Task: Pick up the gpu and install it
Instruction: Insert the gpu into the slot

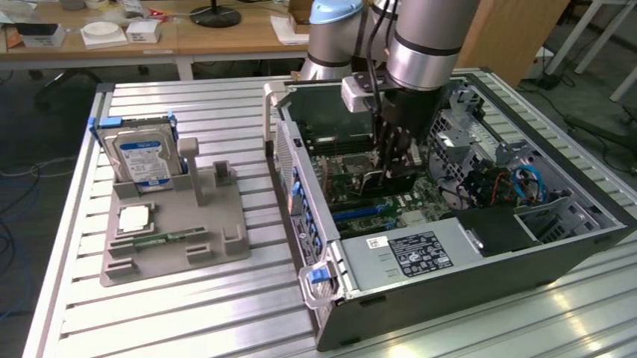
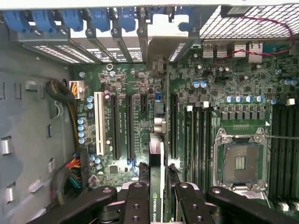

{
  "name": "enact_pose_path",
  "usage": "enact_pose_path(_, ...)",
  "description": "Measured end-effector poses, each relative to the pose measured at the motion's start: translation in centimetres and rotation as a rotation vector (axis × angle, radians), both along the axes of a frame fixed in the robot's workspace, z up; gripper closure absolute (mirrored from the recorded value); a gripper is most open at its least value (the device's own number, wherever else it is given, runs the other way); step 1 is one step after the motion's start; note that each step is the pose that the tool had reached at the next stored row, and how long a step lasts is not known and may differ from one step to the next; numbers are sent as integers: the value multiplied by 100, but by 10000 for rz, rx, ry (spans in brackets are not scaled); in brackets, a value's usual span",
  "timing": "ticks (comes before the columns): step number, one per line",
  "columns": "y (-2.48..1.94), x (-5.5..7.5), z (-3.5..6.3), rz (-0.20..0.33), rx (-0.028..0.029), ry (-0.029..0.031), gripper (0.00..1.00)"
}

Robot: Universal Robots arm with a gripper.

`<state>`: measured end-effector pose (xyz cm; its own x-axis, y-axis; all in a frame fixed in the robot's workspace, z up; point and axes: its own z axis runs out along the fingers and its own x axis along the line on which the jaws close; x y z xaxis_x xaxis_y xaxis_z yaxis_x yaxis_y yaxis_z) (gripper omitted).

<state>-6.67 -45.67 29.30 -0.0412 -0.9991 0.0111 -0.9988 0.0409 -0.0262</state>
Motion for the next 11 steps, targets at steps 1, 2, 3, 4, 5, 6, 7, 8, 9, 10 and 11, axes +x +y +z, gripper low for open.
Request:
enact_pose_path(1, 0, -3, -18, -1, 0, 0, 74)
enact_pose_path(2, 0, -7, -36, -3, 0, 0, 74)
enact_pose_path(3, 0, -13, -55, -2, 0, 0, 74)
enact_pose_path(4, 0, -20, -73, -1, 0, 0, 74)
enact_pose_path(5, 0, -27, -90, -2, 0, 0, 74)
enact_pose_path(6, 0, -34, -109, -2, 0, 0, 74)
enact_pose_path(7, 0, -41, -127, -1, 0, 0, 74)
enact_pose_path(8, 0, -48, -145, -2, 0, 0, 74)
enact_pose_path(9, 0, -58, -162, -1, -1, 1, 74)
enact_pose_path(10, 0, -71, -178, -1, 0, 0, 74)
enact_pose_path(11, 0, -85, -191, -1, -1, 0, 74)
